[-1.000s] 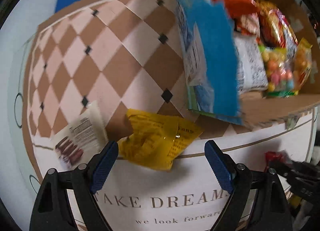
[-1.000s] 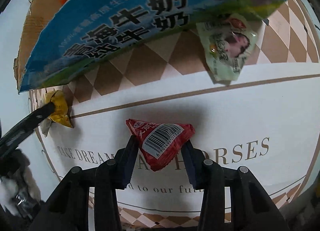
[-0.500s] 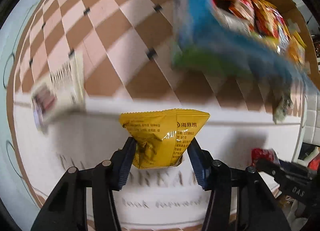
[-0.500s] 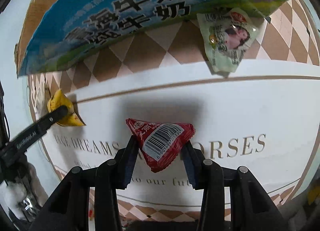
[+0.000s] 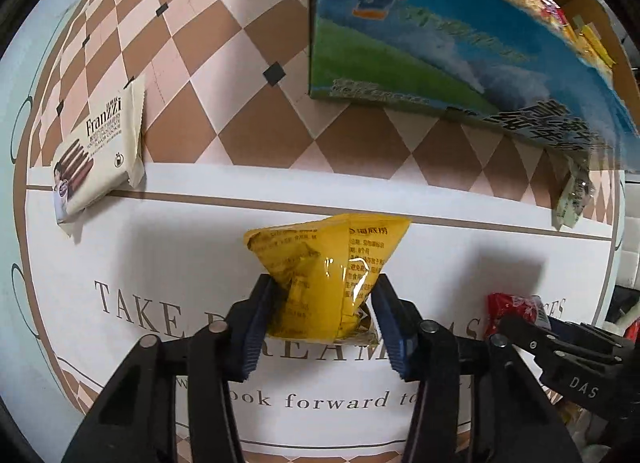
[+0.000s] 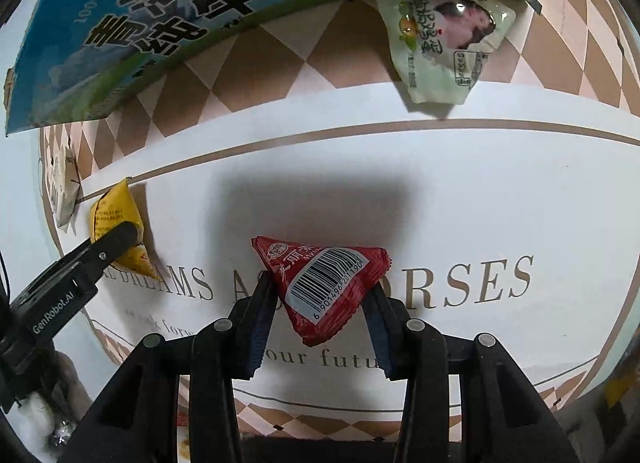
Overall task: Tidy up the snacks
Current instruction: 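Carry both snacks into the box and open both tools to release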
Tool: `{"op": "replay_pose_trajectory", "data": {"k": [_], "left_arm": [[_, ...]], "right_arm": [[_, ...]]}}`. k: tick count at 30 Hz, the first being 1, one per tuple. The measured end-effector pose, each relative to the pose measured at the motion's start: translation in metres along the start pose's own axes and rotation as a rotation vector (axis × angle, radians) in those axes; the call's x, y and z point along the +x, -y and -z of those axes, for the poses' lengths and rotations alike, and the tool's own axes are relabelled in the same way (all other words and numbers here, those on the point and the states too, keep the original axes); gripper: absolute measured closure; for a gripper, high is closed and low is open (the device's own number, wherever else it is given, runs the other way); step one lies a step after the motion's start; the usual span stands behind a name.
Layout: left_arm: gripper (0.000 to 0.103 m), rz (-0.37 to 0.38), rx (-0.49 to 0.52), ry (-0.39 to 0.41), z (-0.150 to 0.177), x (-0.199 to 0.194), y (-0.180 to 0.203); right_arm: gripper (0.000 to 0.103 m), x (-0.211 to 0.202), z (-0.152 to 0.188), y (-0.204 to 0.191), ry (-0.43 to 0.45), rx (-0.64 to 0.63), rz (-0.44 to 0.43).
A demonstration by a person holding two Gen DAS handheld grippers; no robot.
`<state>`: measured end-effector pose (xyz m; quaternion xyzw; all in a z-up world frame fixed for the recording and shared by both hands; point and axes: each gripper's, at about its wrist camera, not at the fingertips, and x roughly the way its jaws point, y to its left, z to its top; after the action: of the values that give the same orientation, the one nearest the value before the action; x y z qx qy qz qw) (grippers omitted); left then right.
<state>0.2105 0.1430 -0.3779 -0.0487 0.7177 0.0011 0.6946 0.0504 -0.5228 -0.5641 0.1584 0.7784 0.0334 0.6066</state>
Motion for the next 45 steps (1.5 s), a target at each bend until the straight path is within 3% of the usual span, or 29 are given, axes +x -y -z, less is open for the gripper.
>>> {"op": "replay_pose_trajectory", "data": {"k": [6,12,17,22,28,34,37,38,40,42,45], "left_arm": [[0.061,0.019,0.011,0.038,0.024,-0.026,0.015],[0.061,0.127,0.05,0.116,0.039,-0.089,0.037],[0.061,0.2,0.077,0.222,0.013,-0.154,0.053],[0.061,0.17,0.09,0.275,-0.036,-0.186,0.06],[0.061,0.091,0.09,0.194,-0.088,-0.154,0.055],[0.06,0.049,0.073,0.104,-0.114,-0.115,0.047],[0.059,0.051,0.017,0.084,-0.12,-0.105,0.041],[0.051,0.053,0.01,0.074,-0.123,-0.101,0.04],[0.034,0.044,-0.004,0.072,-0.127,-0.097,0.038],[0.022,0.042,-0.006,0.086,-0.131,-0.097,0.038],[0.017,0.038,-0.005,0.097,-0.133,-0.1,0.039]], "right_arm": [[0.059,-0.009,0.009,-0.013,0.04,-0.041,-0.019],[0.059,-0.056,0.022,-0.02,0.103,-0.086,-0.089],[0.059,-0.121,0.019,-0.03,0.194,-0.122,-0.159],[0.059,-0.182,-0.014,-0.043,0.289,-0.135,-0.202],[0.059,-0.206,-0.077,-0.058,0.344,-0.135,-0.165],[0.059,-0.188,-0.137,-0.066,0.338,-0.121,-0.109],[0.057,-0.179,-0.162,-0.067,0.331,-0.119,-0.104],[0.055,-0.173,-0.171,-0.067,0.315,-0.12,-0.099],[0.033,-0.163,-0.182,-0.066,0.277,-0.115,-0.094],[0.02,-0.159,-0.186,-0.063,0.269,-0.111,-0.08],[0.019,-0.155,-0.191,-0.057,0.257,-0.098,-0.073]]}}
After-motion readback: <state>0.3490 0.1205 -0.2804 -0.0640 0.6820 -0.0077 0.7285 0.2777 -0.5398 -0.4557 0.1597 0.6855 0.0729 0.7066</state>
